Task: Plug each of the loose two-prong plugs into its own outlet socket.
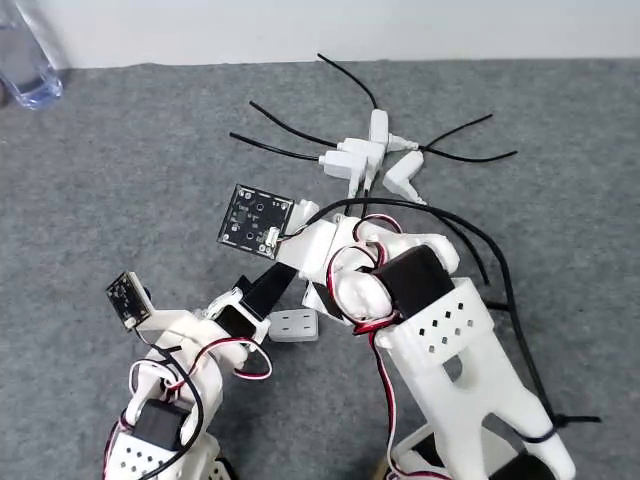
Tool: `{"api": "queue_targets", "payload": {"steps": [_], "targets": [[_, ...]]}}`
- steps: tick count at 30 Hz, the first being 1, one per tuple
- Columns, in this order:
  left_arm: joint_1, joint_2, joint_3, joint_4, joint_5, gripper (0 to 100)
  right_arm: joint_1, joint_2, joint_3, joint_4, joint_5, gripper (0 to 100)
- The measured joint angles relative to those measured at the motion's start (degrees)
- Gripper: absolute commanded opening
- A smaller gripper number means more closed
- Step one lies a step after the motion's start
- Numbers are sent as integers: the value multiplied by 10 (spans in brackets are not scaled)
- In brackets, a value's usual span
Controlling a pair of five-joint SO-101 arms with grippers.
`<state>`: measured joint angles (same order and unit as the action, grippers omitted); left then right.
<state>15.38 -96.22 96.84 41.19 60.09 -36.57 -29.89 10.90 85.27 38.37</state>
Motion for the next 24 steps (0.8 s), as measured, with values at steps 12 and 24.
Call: {"api": "queue_targets", "payload": {"steps": [12,24], "targets": [[0,0,0,0,0,472,0,0,0,0,-2,8],[-1,4,3,4,-1,472,-4,-12,-71,42,-2,8]]}}
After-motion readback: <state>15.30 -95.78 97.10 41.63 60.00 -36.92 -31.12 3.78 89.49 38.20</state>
